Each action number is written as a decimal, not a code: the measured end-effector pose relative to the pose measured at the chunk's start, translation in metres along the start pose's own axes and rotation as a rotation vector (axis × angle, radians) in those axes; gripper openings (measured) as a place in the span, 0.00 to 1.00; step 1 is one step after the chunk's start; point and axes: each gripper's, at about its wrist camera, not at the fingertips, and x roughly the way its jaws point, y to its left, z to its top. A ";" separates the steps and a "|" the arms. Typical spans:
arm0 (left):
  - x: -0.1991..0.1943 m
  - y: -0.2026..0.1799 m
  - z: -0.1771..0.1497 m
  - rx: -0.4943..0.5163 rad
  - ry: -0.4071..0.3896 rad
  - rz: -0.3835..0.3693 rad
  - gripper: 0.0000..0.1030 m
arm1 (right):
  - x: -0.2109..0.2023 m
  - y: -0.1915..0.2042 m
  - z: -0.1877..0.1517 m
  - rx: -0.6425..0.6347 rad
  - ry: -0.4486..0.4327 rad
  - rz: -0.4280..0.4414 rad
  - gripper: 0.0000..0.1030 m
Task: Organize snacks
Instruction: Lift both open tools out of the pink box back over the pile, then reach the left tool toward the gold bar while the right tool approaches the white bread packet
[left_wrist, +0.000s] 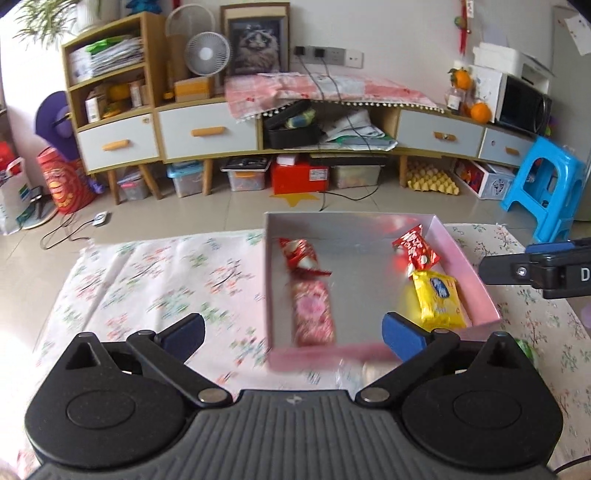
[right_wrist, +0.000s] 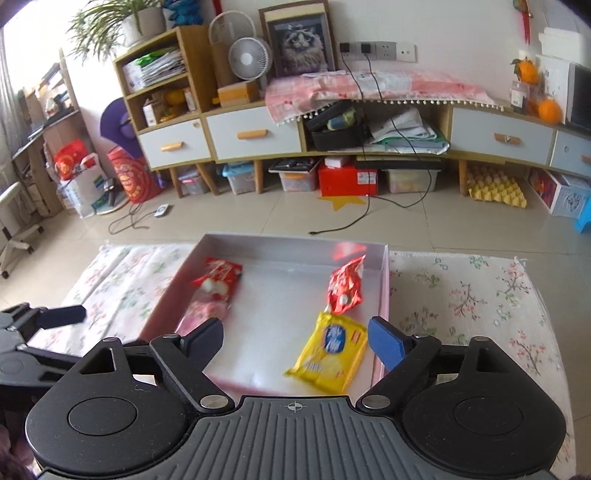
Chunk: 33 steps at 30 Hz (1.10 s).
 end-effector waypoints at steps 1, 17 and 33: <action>-0.005 0.002 -0.002 0.000 0.006 0.004 0.99 | -0.005 0.003 -0.004 0.002 0.007 0.001 0.86; -0.035 0.022 -0.053 -0.054 0.066 0.012 1.00 | -0.044 0.043 -0.069 0.009 0.096 -0.001 0.89; -0.021 0.043 -0.110 0.055 0.202 -0.057 0.99 | -0.025 0.055 -0.130 0.048 0.252 -0.014 0.91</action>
